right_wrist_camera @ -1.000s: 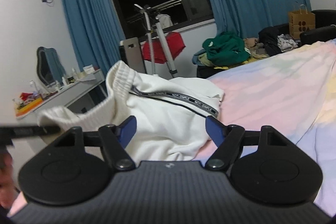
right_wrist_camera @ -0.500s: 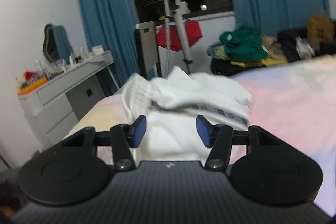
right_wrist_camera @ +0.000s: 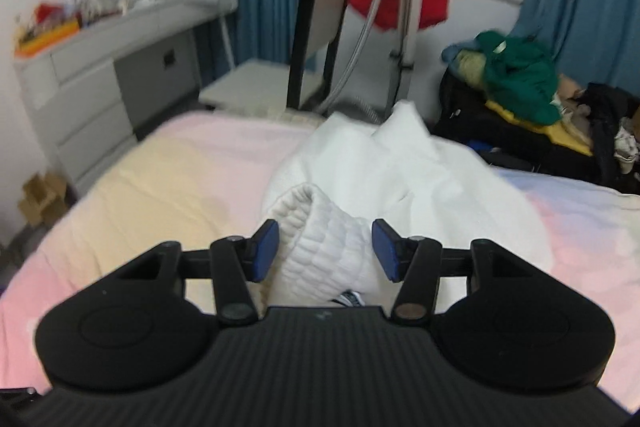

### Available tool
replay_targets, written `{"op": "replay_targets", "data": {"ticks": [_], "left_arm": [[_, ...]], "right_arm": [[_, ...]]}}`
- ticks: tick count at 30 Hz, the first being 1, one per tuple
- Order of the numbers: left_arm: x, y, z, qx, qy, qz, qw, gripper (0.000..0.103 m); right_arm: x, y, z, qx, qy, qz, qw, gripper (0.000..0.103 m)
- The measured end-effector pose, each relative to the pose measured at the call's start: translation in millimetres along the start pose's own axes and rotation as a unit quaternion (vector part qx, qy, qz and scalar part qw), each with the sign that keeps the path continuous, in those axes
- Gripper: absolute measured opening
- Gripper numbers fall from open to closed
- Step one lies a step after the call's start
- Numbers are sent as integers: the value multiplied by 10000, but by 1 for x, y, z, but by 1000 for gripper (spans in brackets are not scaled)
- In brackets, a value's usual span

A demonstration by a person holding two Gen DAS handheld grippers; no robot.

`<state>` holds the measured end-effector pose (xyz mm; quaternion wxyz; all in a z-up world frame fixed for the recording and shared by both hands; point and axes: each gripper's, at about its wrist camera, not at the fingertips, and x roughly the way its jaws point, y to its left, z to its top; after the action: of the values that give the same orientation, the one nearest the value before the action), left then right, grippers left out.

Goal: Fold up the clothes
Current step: 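Grasp a leg cuff with the right gripper while the left gripper holds the waistband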

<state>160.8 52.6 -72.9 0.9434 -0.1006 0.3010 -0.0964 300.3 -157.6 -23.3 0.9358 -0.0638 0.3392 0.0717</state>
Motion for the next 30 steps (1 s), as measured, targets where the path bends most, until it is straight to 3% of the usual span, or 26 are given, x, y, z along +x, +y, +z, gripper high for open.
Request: {"op": "replay_targets", "data": {"ticks": [1, 4, 10, 13, 16, 19, 23, 26, 30], "left_arm": [[1, 1, 0, -18, -8, -20, 10000, 11], [6, 5, -1, -137, 45, -8, 9999, 11], [8, 15, -2, -523, 53, -28, 9986, 12], [3, 16, -1, -635, 19, -68, 9980, 11], [-4, 13, -4, -646, -61, -68, 9979, 11], [-10, 10, -9, -702, 10, -89, 9975, 12], [-14, 4, -18, -524, 48, 81, 9986, 14], [-15, 1, -25, -396, 53, 210, 9990, 13], [-18, 3, -32, -284, 72, 401, 9988, 17]], "right_arm": [[4, 4, 1, -151, 57, -143, 9998, 31], [-5, 6, -6, -271, -6, -476, 9985, 13], [-83, -21, -42, 155, -600, -727, 9954, 9], [-137, -45, -81, 842, -1025, -790, 9880, 9], [-177, -69, -136, 1696, -1179, -667, 9762, 9], [-200, -86, -197, 2393, -999, -464, 9647, 9], [-197, -103, -264, 3235, -395, -124, 9453, 9], [-182, -109, -292, 3792, -43, 332, 9247, 11], [-178, -111, -305, 3917, 56, 445, 9190, 12]]}}
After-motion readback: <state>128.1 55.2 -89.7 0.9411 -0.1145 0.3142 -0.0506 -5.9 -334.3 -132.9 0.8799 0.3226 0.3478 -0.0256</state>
